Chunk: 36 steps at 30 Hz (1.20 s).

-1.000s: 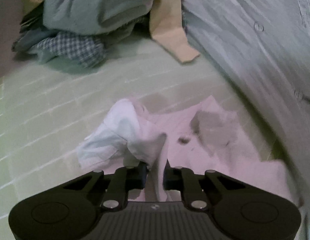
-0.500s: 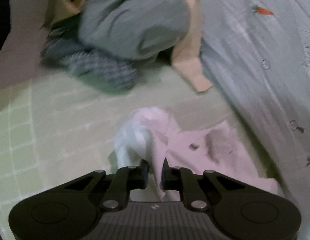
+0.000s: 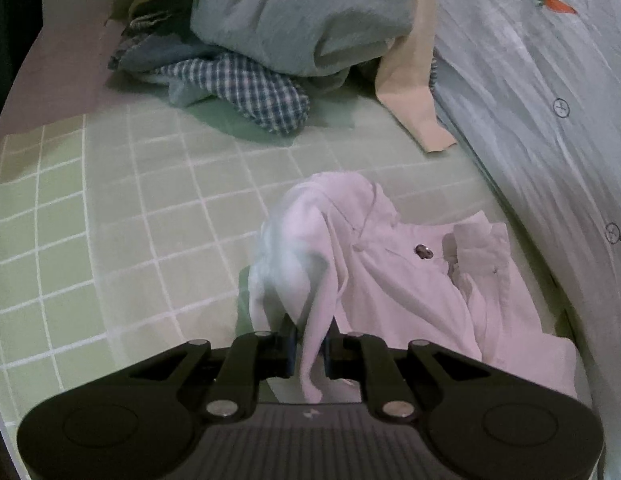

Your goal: Fold clothes

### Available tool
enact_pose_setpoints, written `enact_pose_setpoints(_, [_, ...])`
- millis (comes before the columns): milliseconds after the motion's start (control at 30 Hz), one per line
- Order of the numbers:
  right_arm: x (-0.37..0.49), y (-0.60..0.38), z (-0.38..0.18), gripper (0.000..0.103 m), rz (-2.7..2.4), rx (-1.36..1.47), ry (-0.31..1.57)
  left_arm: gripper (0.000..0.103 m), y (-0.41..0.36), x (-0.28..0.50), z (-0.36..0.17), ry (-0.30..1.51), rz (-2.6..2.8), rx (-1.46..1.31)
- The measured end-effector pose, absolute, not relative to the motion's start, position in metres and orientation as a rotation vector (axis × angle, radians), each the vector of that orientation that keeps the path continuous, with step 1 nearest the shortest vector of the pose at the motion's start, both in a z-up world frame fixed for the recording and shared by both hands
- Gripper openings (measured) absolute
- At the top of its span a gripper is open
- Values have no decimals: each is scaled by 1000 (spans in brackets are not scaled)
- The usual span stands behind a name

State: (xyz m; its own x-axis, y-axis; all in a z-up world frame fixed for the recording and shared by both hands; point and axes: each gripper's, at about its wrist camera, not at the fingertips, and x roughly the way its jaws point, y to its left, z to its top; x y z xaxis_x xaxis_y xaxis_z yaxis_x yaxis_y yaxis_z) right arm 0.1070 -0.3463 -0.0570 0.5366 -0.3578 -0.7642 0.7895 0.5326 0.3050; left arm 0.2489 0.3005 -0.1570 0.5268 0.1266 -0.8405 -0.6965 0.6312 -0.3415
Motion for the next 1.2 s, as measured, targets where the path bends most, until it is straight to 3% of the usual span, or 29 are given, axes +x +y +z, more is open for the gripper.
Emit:
enact_pose_setpoints(300, [125,-321,-67,62,-767,525,806,17,300,243,-169,925,560,-771])
enact_pose_setpoints(367, [127,-317,-65,43,-742,502,804,16,298,242,-170,925,554,-766])
enact_pose_setpoints(400, [128,-316,-65,20,-724,498,802,13,296,244,-169,921,537,-751])
enact_pose_setpoints(433, [129,-315,-65,5,-705,495,801,13,293,245,-167,918,521,-735])
enact_pose_setpoints(633, [136,-330,-47,2,-678,525,714,10,307,261,-155,847,473,-826])
enact_pose_setpoints(1000, [133,-355,133,1,-681,375,159,8,293,310,-40,561,188,-796])
enact_pose_setpoints(1200, [57,-329,140,1,-744,307,184,9,298,256,-13,528,143,-731])
